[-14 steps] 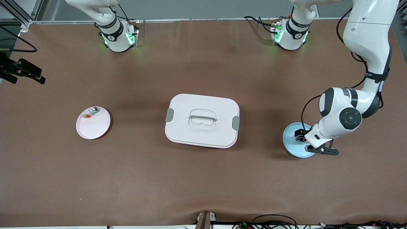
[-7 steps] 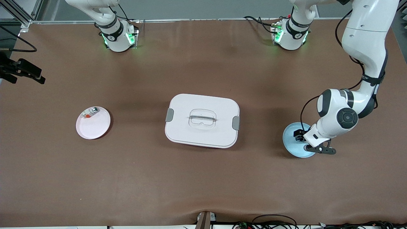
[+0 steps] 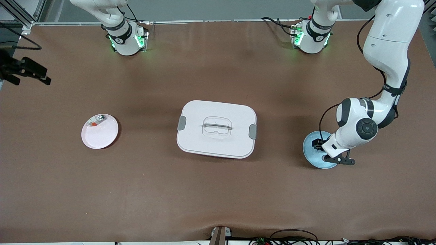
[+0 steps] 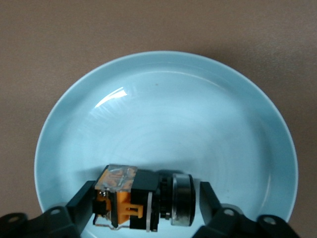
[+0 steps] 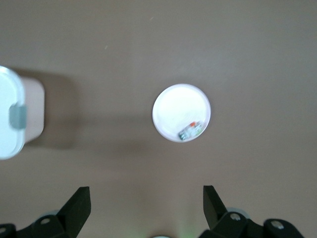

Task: Transfer orange switch to right arm and place
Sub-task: 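Lower the left gripper and grasp the black-orange switch on the plate, then lift the switch with the left gripper and carry it over the box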

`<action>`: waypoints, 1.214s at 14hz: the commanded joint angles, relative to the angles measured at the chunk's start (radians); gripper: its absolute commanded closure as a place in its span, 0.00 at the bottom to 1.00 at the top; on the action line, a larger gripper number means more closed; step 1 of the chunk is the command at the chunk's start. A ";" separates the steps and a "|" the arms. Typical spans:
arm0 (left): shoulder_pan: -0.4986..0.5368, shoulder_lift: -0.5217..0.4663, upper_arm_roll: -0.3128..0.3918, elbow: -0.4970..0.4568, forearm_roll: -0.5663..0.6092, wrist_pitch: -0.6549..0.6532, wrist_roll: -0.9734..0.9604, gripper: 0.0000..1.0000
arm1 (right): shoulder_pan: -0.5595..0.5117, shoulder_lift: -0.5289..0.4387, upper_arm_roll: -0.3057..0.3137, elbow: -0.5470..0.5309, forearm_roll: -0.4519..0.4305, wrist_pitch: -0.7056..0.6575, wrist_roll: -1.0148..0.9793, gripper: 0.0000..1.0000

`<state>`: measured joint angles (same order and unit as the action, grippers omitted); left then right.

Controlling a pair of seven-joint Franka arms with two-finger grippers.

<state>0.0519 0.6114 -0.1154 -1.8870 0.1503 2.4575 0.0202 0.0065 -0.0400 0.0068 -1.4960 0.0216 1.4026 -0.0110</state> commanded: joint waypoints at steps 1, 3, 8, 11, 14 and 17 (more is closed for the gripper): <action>0.000 -0.012 -0.003 -0.001 0.018 0.012 0.015 0.84 | 0.073 -0.008 0.015 0.069 -0.012 -0.102 0.016 0.00; 0.000 -0.027 -0.006 0.005 0.017 0.005 0.003 1.00 | 0.116 -0.008 0.024 0.082 -0.008 -0.135 0.041 0.00; 0.002 -0.163 -0.010 0.014 0.002 -0.126 0.003 1.00 | 0.249 -0.009 0.075 0.073 0.040 -0.143 0.273 0.00; 0.002 -0.235 -0.024 0.029 -0.024 -0.202 -0.002 1.00 | 0.283 -0.008 0.075 0.066 0.182 -0.099 0.420 0.00; 0.000 -0.259 -0.036 0.121 -0.087 -0.351 -0.005 1.00 | 0.320 -0.012 0.075 0.005 0.259 0.002 0.467 0.00; 0.000 -0.280 -0.056 0.166 -0.123 -0.419 -0.061 1.00 | 0.329 -0.041 0.075 -0.094 0.354 0.131 0.509 0.00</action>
<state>0.0499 0.3417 -0.1507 -1.7531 0.0534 2.0840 0.0006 0.3278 -0.0434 0.0878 -1.5126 0.3187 1.4640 0.4645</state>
